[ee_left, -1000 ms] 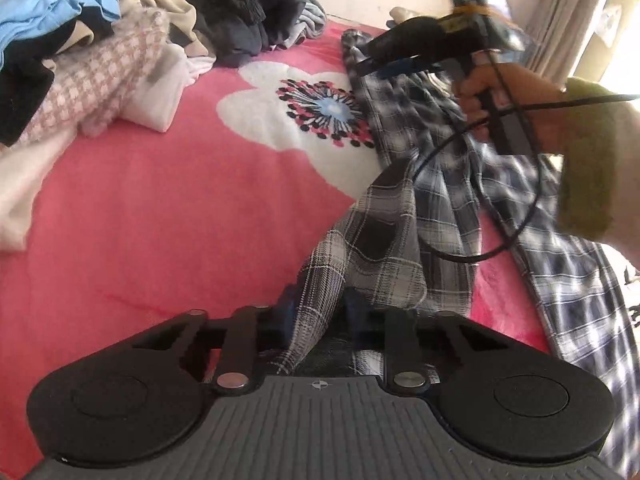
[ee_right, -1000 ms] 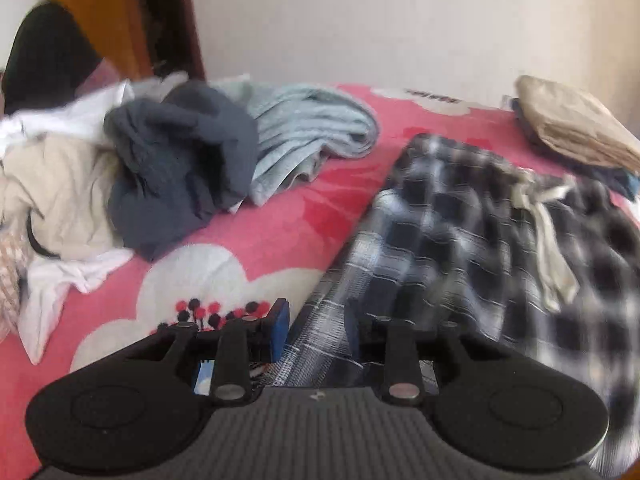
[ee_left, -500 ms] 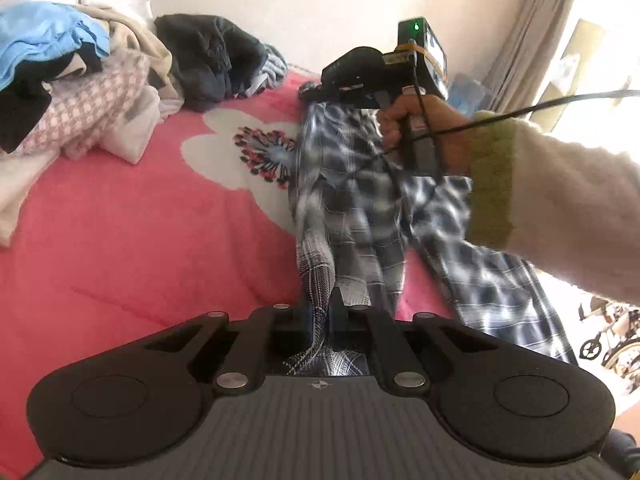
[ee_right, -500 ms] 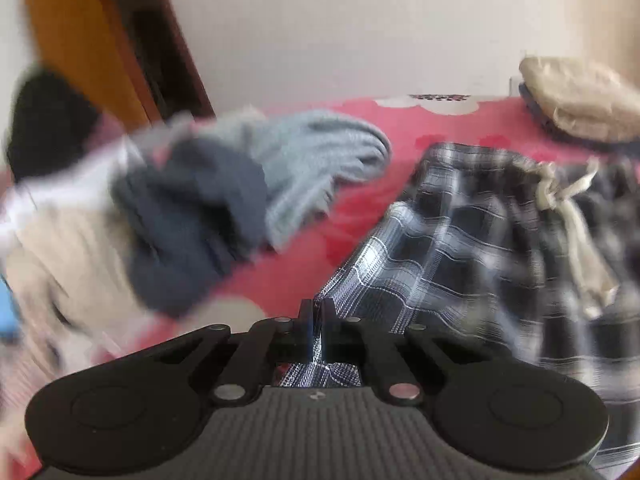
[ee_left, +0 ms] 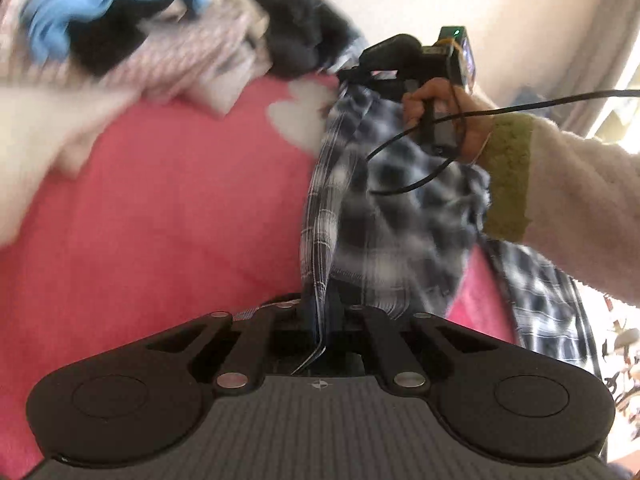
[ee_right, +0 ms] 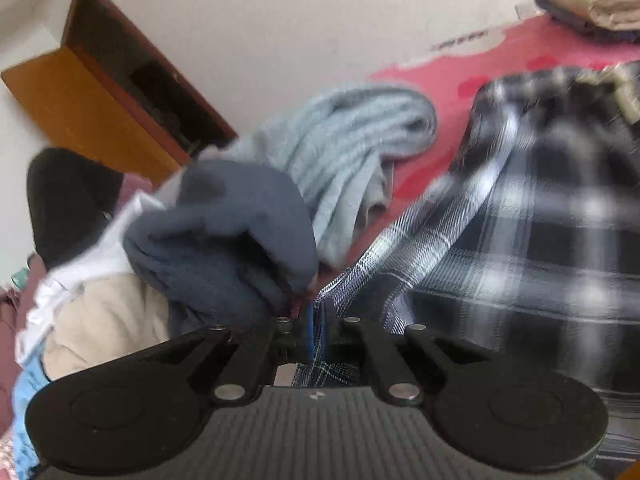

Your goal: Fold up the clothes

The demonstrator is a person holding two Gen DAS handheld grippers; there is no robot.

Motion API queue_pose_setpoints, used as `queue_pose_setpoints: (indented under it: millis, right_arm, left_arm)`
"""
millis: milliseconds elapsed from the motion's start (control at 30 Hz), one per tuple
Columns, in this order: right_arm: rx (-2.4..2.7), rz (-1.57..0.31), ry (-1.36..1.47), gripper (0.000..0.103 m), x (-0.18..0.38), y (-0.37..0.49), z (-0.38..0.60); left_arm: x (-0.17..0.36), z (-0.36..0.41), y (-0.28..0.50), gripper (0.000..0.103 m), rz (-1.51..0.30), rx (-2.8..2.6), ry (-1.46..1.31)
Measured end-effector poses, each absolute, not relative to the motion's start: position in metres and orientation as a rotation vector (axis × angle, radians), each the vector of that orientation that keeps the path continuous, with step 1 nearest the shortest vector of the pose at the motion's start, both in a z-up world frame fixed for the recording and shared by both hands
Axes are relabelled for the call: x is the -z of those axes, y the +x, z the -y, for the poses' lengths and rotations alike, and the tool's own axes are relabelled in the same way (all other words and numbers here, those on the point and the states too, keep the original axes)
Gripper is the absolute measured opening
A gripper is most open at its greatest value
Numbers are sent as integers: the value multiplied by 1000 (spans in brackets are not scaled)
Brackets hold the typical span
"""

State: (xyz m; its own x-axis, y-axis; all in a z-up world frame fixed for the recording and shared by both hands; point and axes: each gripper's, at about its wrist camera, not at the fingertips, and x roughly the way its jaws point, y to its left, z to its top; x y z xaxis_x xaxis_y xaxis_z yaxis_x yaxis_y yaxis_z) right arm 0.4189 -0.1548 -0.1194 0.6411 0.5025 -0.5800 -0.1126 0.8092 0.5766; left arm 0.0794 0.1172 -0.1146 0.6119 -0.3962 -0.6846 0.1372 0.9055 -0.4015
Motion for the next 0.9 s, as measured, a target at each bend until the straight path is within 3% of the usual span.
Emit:
queue_pose_setpoints:
  millis: [133,167,233,333,433,667,800,867,900]
  right_arm:
    - [-366,-865,490,6,135,433,142]
    - [-378,-861,508,12,133,435,142]
    - [-415,-848,534,23,127,438,145]
    - [-456,-791,560,25,110,433,155]
    - [-473,-756,572,25,92,423,167]
    - [-416,-944,261,25,88,427,132]
    - [-345,-1056,174,42,104,439,106]
    - [-320,-1056,135,40,108,439,97]
    - [-310,-1039,118,34,108,438,95]
  left_arm:
    - [115,-125,82,3,-878,336,-352]
    - [115,-127,82,5,-880,344,-365]
    - [113,-133,83,20,-878,349,-398]
    - [111,-146,90,31,-853,322,-475]
    - [111,-156,102,31,-845,287,-535]
    - [120,-138,124,31,-907,285,-438]
    - [119,-126,114,31,-924,323,-403]
    - [121,-119,108,31,-931,345,-381]
    - [121,-115,105,31,-928,350,-360]
